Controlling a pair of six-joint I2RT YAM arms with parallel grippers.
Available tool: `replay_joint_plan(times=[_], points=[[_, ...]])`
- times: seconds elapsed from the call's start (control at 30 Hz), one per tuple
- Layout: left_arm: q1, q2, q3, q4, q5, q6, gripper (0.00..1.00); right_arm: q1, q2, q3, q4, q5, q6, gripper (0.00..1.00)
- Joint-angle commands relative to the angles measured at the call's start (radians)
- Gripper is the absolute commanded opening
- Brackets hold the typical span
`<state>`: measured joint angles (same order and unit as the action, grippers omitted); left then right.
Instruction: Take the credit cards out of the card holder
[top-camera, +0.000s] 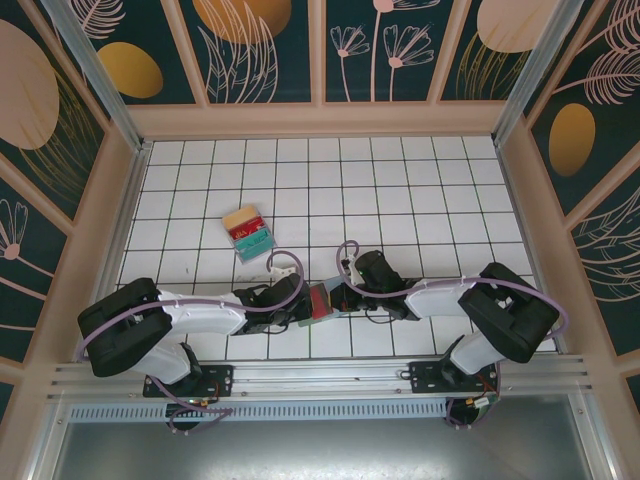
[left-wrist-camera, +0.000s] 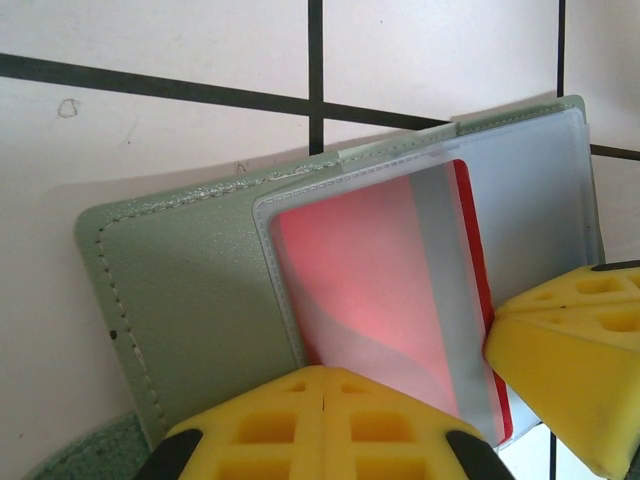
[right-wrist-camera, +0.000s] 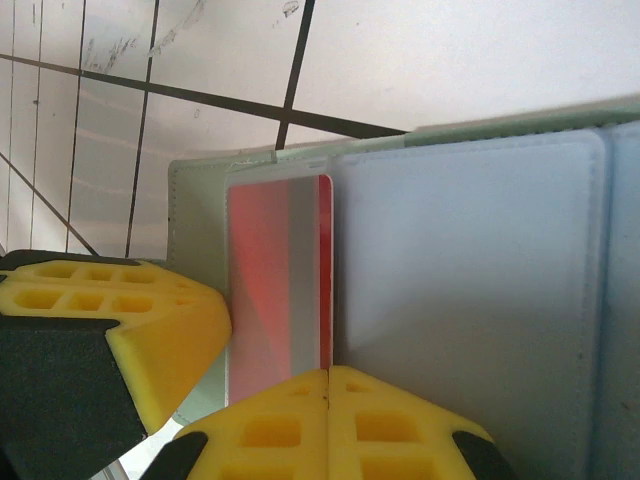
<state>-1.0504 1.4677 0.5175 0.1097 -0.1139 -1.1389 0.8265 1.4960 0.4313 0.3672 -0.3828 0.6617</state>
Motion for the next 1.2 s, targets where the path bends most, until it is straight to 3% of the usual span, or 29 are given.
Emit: replay_joint_plan(times=[0.0, 0.73, 0.83, 0.93, 1.17], points=[[-0.004, 0.012, -0.034, -0.063, -0.018, -0.017, 0.0, -0.005, 0.013, 0.0, -0.019, 0.037, -0.004, 0.0], [-0.005, 0.007, -0.041, -0.062, -0.014, -0.008, 0.0, -0.07, -0.074, -0.049, -0.068, 0.045, -0.015, 0.0], [-0.005, 0.007, -0.042, -0.055, -0.01, -0.007, 0.0, -0.078, -0.085, -0.063, -0.024, -0.001, -0.02, 0.0], [-0.005, 0.008, -0.036, -0.049, -0.005, -0.005, 0.0, -0.078, -0.075, -0.057, 0.01, -0.044, -0.019, 0.17], [-0.005, 0.013, -0.031, -0.044, -0.002, -0.001, 0.0, -0.078, -0.003, -0.029, 0.035, -0.076, -0.02, 0.21]])
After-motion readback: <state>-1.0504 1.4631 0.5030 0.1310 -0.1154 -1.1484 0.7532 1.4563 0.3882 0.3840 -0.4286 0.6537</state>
